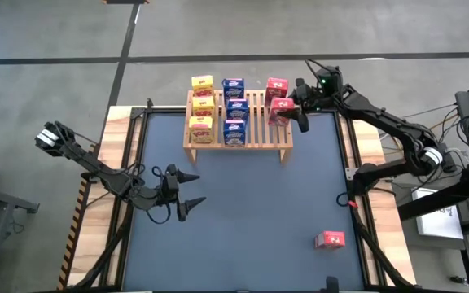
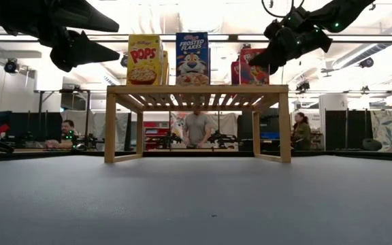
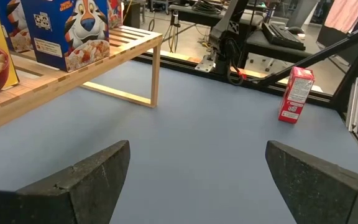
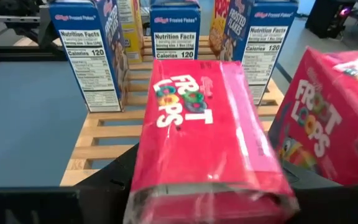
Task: Stack cereal on shelf
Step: Put the top red cereal box on the shelf aligned with the other red cereal box
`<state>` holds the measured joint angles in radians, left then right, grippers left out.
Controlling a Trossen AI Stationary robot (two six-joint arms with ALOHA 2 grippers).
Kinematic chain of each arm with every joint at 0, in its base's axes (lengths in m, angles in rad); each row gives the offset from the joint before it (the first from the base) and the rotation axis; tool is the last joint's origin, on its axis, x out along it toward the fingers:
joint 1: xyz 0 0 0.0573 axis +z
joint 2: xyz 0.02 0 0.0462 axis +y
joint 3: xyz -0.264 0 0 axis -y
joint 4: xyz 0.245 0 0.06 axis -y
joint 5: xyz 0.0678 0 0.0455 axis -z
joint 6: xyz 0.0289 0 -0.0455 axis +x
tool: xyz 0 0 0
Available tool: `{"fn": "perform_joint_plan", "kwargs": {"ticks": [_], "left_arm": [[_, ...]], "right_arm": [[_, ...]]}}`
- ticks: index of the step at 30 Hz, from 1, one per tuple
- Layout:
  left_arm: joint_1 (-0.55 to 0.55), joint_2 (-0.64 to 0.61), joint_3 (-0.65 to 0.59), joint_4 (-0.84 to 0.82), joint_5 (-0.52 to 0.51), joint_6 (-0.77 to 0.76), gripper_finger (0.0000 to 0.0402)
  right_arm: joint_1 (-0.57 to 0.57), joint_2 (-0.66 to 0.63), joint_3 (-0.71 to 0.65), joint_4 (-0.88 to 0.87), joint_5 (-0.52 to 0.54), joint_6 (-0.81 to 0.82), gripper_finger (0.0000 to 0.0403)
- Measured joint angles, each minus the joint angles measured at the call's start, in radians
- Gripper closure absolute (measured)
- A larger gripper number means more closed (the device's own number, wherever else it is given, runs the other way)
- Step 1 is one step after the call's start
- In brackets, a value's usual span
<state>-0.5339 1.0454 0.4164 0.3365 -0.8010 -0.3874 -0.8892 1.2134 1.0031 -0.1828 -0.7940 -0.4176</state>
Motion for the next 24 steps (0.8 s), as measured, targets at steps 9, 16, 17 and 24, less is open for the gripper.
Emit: {"fn": "perform_joint_plan", "kwargs": {"ticks": [9,16,17,24], "left_arm": [[0.0,0.0,0.0,-0.001,0.0,-0.007,0.0043],[0.0,0.0,0.0,-0.001,0.0,-0.011,0.0043],[0.0,0.0,0.0,-0.001,0.0,-0.014,0.0043],[0.0,0.0,0.0,-0.001,0.0,-0.015,0.0043]], "right_arm": [[0.017,0.035,0.0,0.069,0.0,0.017,0.0219],[0.019,0.034,0.004,0.095,0.0,0.05,0.0219],[0.019,0.033,0.004,0.097,0.0,0.054,0.0218],[0.018,0.025,0.004,0.091,0.001,0.064,0.0218]]}}
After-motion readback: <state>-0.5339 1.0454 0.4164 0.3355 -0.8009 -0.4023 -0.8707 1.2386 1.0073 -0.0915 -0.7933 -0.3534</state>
